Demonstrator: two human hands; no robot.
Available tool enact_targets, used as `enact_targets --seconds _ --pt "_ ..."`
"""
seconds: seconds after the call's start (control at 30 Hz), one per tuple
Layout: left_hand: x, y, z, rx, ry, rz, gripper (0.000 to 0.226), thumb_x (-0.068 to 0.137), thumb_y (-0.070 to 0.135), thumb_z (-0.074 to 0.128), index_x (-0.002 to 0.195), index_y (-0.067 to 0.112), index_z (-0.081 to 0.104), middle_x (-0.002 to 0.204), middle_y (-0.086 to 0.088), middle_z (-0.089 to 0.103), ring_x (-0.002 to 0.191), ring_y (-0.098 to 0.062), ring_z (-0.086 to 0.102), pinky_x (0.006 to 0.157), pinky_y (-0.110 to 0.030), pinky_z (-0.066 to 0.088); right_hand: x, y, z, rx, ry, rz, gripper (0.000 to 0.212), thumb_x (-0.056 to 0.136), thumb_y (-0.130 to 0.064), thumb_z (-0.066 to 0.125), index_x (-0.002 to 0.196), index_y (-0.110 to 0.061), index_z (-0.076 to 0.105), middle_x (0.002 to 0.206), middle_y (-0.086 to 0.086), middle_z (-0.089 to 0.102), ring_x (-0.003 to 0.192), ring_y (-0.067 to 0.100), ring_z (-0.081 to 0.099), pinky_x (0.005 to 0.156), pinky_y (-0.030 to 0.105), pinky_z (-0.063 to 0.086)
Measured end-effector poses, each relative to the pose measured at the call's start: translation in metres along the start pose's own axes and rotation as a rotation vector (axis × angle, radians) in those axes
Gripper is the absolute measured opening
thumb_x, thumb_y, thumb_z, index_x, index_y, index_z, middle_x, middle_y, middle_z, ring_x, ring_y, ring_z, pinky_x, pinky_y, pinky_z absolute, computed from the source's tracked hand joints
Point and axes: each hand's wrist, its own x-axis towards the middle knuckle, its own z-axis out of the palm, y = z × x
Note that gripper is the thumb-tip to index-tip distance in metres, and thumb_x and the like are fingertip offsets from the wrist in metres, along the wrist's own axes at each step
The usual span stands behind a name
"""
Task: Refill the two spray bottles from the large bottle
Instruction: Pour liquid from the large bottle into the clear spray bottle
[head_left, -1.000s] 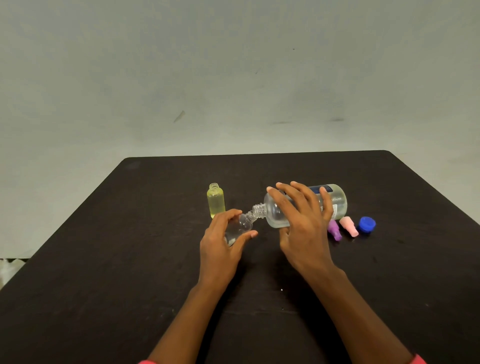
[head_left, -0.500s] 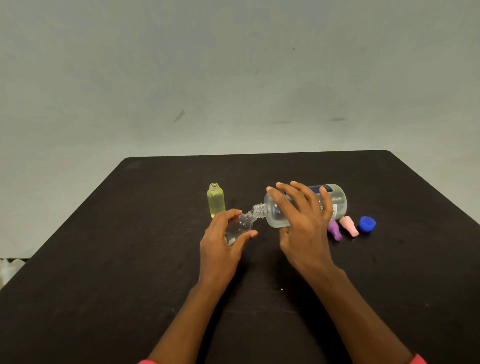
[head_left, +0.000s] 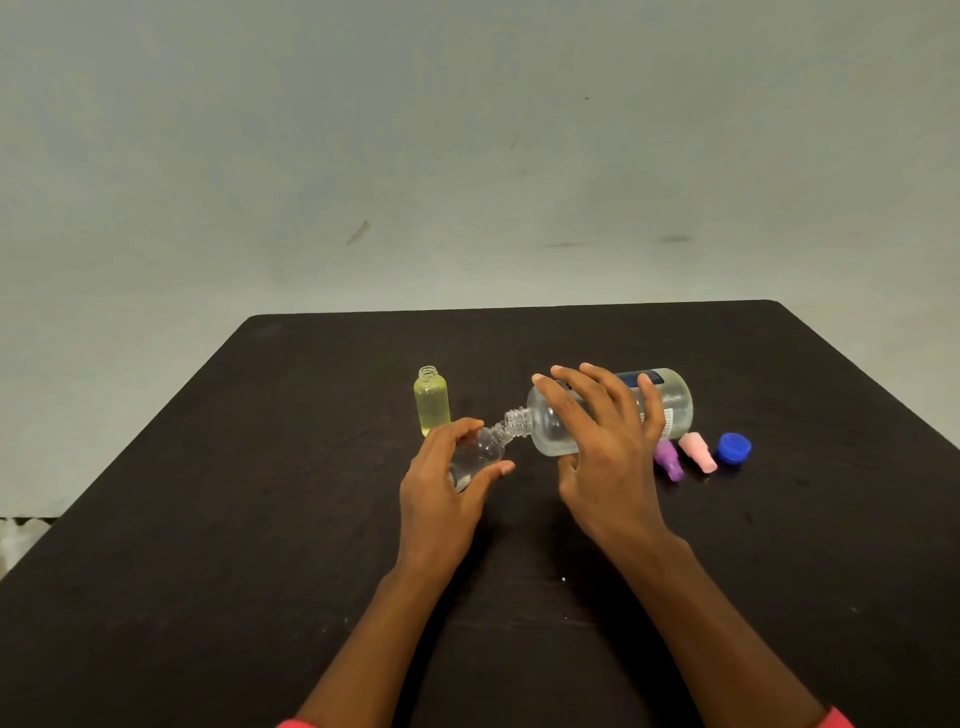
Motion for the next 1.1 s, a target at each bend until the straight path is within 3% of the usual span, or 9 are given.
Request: enact_targets --seconds 0.6,1.1 --pt "-0.0001 0.0010 -0.0008 -0.018 -0.010 -0.009 0.050 0.071 0.020 0.082 0.103 0.046 0.053 0.105 0.014 0.064 0.101 0.000 0.059 0.088 -0.017 0.047 -0.0002 -0.0001 0.0000 -0.004 0.005 -0.003 0.085 0.054 0.011 0.075 0.129 -0.022 0.053 0.132 0.002 0.058 0.129 0.021 0.043 0.118 0.042 0.004" --pt "-0.0001 0.0018 -0.0008 -0.014 -0.001 -0.009 0.050 0.071 0.022 0.082 0.102 0.047 0.054 0.105 0.016 0.063 0.101 -0.001 0.060 0.090 -0.031 0.051 0.0000 -0.0005 -0.0002 -0.008 0.001 -0.001 0.086 0.054 0.011 0.076 0.129 -0.022 0.053 0.132 0.003 0.058 0.129 0.022 0.043 0.117 0.043 0.005"
